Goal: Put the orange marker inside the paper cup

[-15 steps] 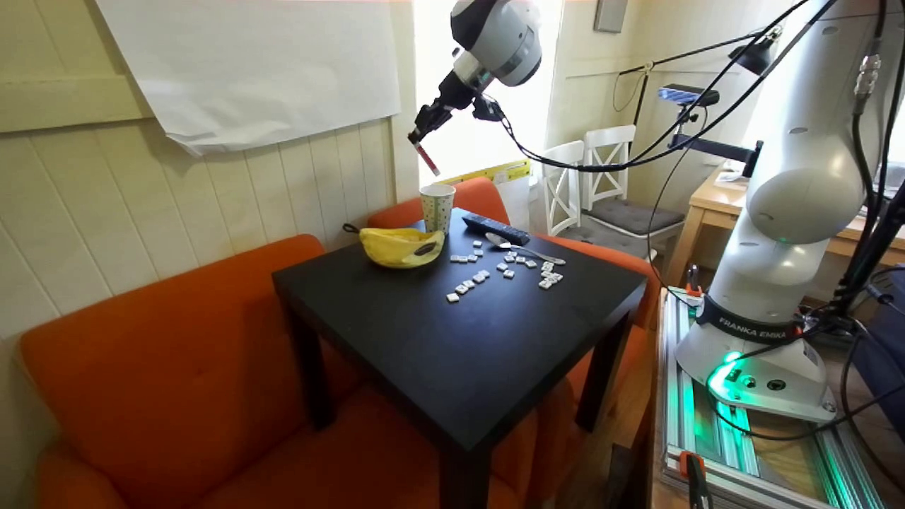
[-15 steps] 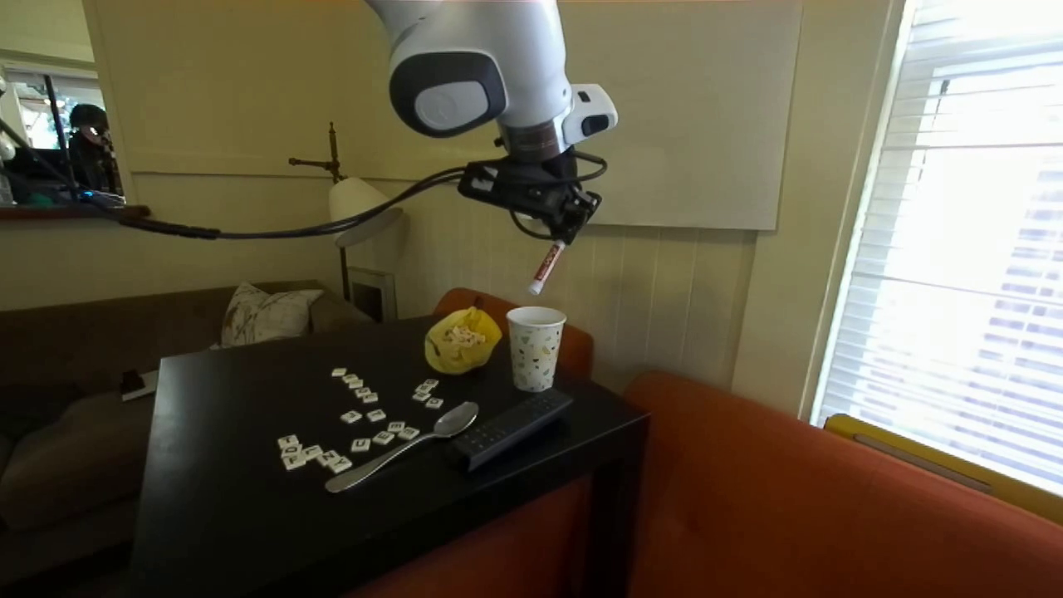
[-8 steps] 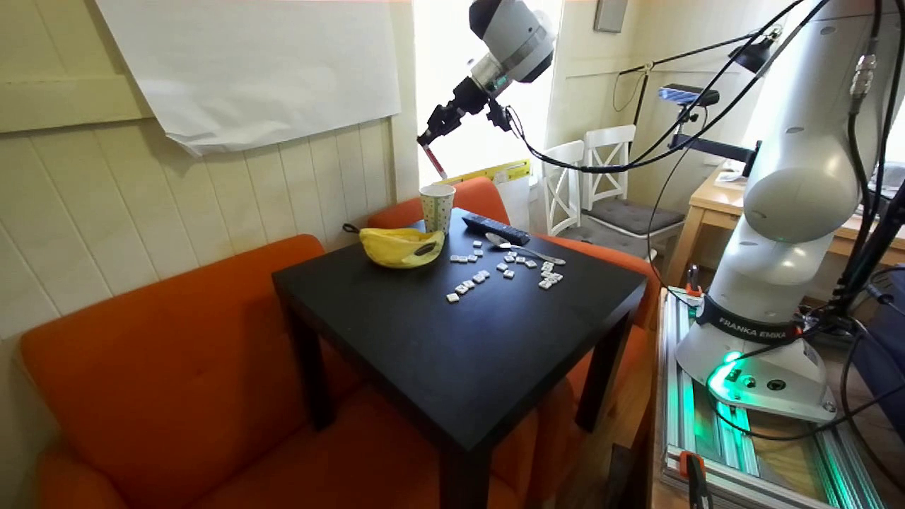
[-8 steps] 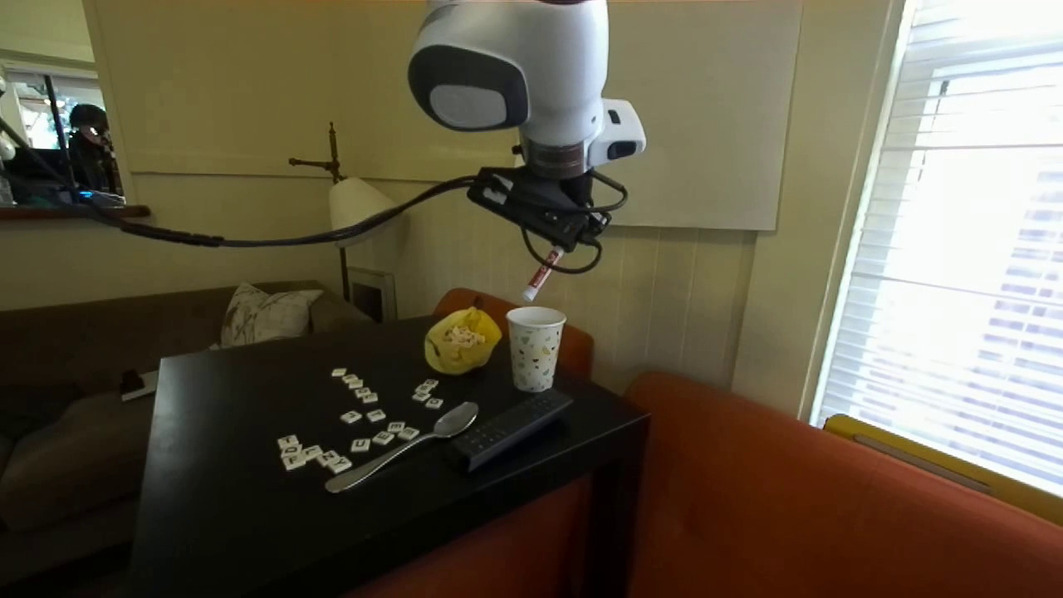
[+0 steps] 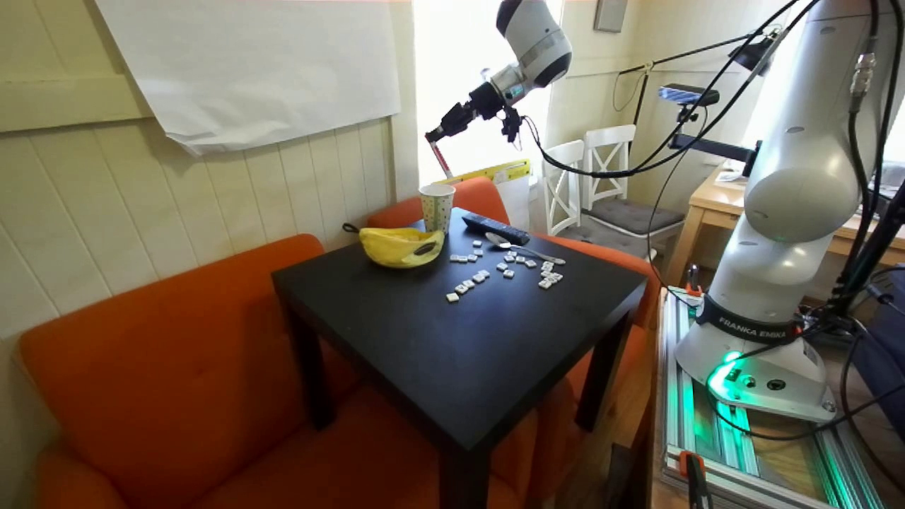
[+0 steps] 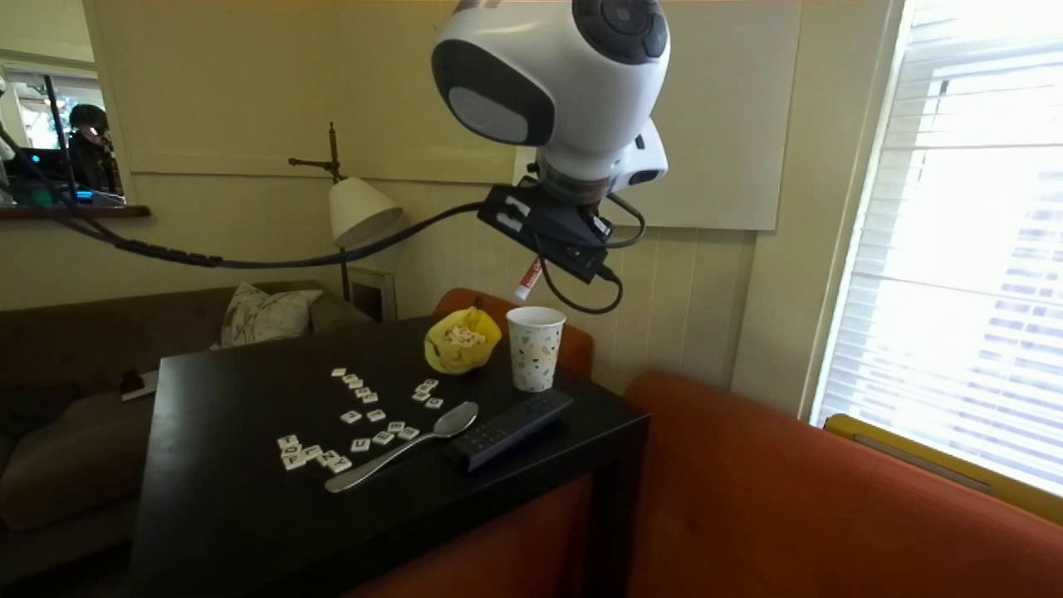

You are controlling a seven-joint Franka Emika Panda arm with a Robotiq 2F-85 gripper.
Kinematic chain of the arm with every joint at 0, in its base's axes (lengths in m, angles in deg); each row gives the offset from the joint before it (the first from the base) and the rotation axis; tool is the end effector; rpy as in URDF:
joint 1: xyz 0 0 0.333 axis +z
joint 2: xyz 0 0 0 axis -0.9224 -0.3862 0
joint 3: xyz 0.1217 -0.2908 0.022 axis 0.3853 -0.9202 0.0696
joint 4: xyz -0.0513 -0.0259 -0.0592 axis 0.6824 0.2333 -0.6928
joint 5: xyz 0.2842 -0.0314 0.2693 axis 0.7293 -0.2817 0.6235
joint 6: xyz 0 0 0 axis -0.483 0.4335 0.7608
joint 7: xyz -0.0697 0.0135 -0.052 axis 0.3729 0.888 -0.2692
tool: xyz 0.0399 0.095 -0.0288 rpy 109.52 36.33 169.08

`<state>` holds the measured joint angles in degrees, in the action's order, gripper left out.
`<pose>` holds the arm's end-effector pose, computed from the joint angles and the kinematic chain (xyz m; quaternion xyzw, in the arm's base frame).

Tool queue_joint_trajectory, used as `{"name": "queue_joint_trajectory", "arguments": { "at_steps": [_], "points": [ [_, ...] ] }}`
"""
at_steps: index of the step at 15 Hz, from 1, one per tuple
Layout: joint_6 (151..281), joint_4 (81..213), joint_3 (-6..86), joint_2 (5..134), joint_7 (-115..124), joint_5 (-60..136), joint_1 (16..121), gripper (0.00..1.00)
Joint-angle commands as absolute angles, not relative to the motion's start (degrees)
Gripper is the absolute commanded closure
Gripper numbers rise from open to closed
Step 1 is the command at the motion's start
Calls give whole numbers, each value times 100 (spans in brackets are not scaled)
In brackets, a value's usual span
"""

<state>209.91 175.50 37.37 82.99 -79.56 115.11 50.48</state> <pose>0.5348 -0.2002 0.4137 -0.8724 -0.0624 -0.3974 0.2777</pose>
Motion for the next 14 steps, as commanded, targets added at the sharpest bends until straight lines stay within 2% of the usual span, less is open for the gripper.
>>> {"name": "queue_joint_trajectory", "arguments": {
  "at_steps": [1, 3, 4, 7, 8, 14],
  "points": [
    [20782, 17718, 3533, 8207, -8617, 12179, 5210, 95],
    [20859, 17656, 3473, 8207, -8412, 11973, 5252, 95],
    [20859, 17682, 3469, 8177, -8457, 12004, 5274, 81],
    [20860, 17668, 3434, 8169, -8456, 12003, 5299, 81],
    [20860, 17664, 3425, 8170, -8456, 12003, 5298, 95],
    [20859, 17812, 3501, 8113, -9418, 12765, 5434, 95]
  ]
}}
